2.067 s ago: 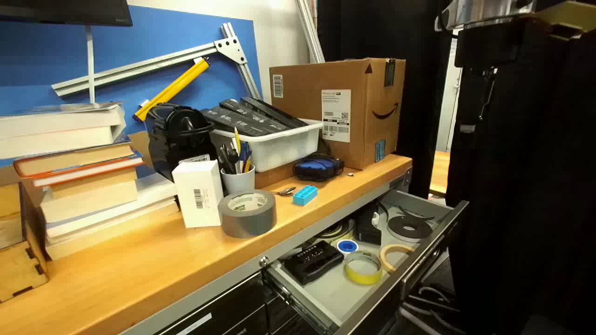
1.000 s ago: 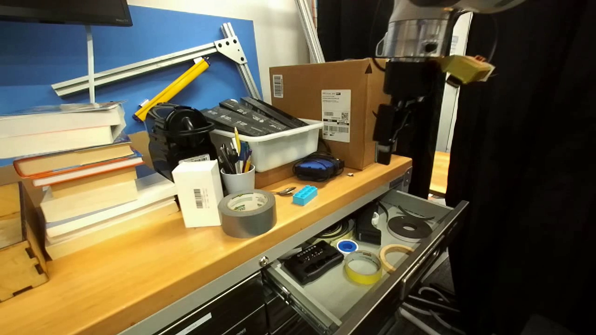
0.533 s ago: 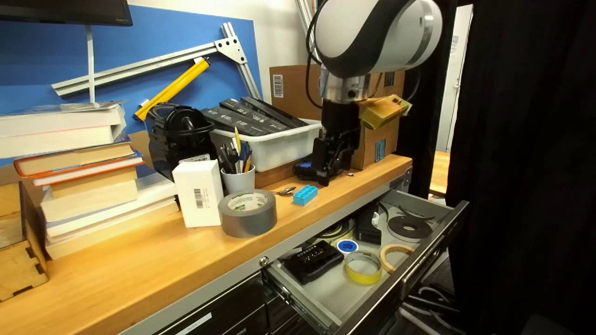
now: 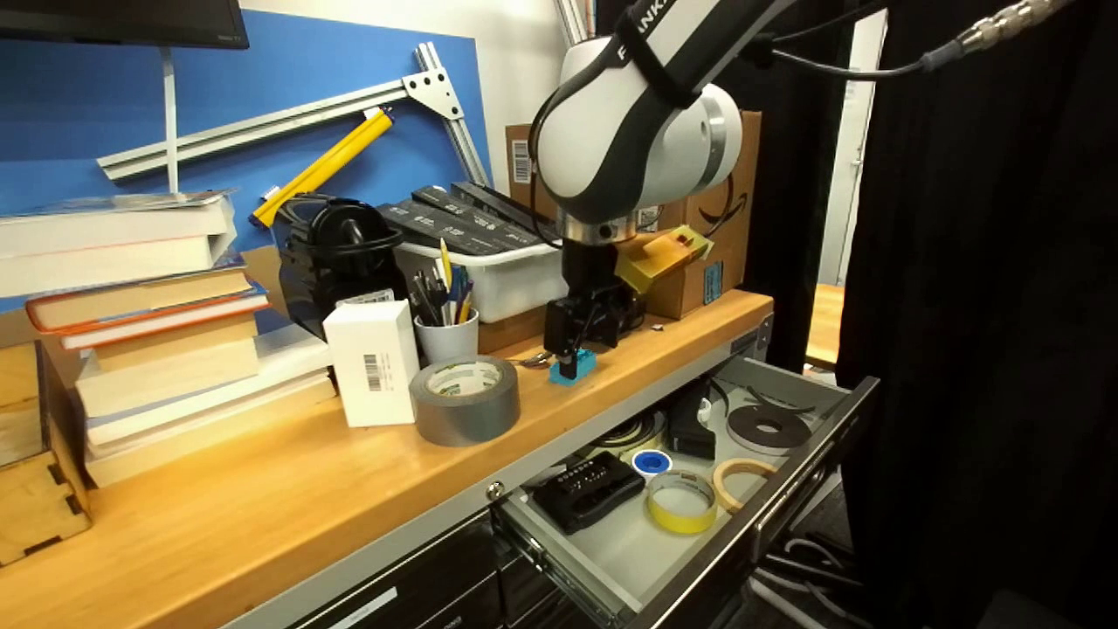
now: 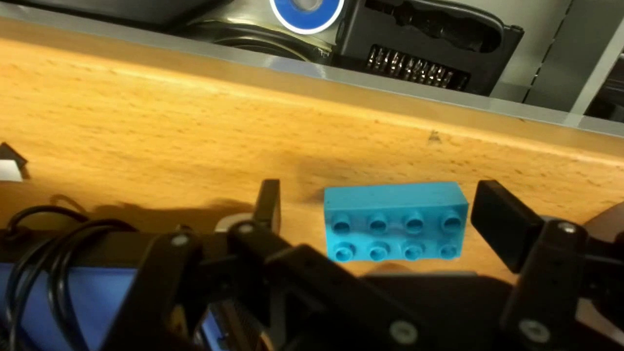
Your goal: Pick up the blue object from the counter and put it in the open drawer and close it
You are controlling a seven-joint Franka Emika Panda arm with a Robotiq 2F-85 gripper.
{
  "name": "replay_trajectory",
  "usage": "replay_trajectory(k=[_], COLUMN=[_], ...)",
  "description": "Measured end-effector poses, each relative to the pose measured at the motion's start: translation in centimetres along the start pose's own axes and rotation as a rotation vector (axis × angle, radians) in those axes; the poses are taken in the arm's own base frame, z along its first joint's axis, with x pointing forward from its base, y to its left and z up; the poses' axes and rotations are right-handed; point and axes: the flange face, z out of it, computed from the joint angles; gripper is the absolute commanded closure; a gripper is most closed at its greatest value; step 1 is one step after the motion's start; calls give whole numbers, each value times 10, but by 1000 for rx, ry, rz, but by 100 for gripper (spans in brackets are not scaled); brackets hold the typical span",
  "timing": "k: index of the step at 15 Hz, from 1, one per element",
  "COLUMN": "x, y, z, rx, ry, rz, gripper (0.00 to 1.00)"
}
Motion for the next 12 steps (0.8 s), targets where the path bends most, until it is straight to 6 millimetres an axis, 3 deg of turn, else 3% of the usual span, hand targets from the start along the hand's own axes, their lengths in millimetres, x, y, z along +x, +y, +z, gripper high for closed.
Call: replay_trajectory(k=[3,4,5,7,10,12], x=[5,6,7,8,10,9], y=[1,2,2,2,1,3], z=[16,18,19,18,15,7], rx=[5,5,5,2,-1,-4], ry=[-19,-22,-21,-19,-10,0], rz=[4,5,6,8,11,15], gripper=[0,4,26,30,51,54])
